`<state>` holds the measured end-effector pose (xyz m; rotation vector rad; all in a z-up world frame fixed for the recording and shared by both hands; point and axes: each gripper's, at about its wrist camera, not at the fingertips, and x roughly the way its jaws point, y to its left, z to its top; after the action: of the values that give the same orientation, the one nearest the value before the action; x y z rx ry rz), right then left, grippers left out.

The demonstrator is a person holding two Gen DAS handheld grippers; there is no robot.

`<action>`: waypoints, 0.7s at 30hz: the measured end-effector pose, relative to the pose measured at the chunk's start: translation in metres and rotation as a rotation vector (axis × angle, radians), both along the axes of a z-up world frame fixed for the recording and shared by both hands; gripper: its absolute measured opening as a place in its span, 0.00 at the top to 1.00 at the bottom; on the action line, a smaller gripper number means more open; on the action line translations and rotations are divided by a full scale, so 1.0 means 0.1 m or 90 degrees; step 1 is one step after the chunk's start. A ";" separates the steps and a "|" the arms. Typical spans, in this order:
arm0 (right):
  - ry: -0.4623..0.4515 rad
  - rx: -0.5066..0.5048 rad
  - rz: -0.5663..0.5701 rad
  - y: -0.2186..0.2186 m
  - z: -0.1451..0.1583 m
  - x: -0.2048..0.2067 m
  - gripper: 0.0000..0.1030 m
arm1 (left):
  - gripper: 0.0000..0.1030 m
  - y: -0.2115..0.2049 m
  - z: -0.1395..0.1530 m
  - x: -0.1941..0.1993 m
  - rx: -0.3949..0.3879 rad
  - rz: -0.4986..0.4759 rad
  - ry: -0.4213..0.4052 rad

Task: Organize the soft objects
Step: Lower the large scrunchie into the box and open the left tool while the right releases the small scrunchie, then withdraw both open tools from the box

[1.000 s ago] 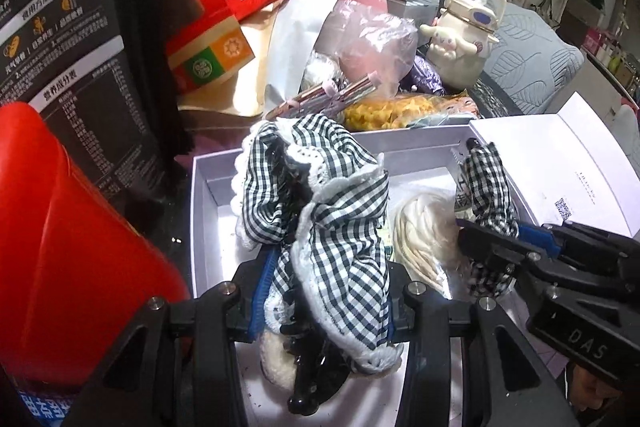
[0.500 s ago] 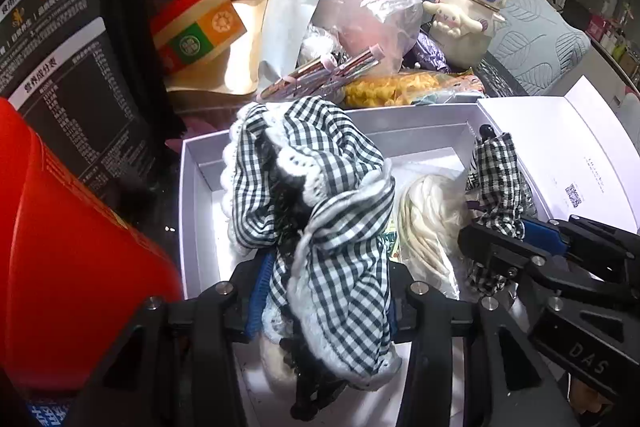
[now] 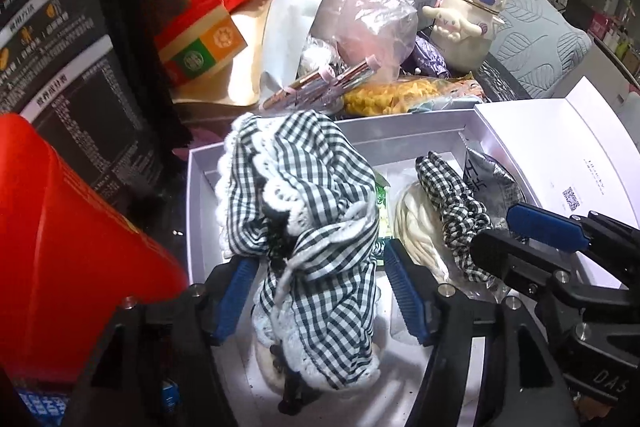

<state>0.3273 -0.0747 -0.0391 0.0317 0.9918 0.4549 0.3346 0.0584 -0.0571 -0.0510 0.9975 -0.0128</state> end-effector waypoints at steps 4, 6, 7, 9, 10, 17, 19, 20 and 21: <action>0.004 0.013 -0.005 -0.05 0.03 -0.01 0.55 | 0.38 0.01 0.06 -0.03 -0.002 0.003 -0.005; -0.005 0.010 -0.008 -0.06 0.08 -0.03 0.55 | 0.38 0.02 0.11 -0.05 0.001 0.007 -0.016; -0.008 0.010 -0.008 -0.07 0.10 -0.04 0.55 | 0.38 0.03 0.14 -0.08 -0.001 0.007 -0.022; -0.015 0.018 -0.006 -0.08 0.15 -0.06 0.55 | 0.38 0.06 0.20 -0.12 -0.010 0.007 -0.032; -0.017 0.021 -0.006 -0.09 0.17 -0.07 0.55 | 0.38 0.08 0.22 -0.14 -0.014 0.008 -0.037; -0.057 0.033 -0.004 -0.14 0.40 -0.20 0.55 | 0.38 0.10 0.50 -0.28 -0.009 0.004 -0.094; -0.070 0.035 -0.002 -0.15 0.46 -0.24 0.55 | 0.38 0.09 0.59 -0.34 -0.009 -0.004 -0.110; -0.077 0.038 0.000 -0.15 0.50 -0.27 0.55 | 0.38 0.10 0.63 -0.37 -0.009 -0.004 -0.117; -0.083 0.040 0.001 -0.16 0.54 -0.29 0.55 | 0.38 0.11 0.67 -0.40 -0.009 -0.002 -0.125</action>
<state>0.2982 -0.0903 0.0147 0.0567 0.8489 0.4831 0.2949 0.0690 0.0099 -0.0600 0.8009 -0.0273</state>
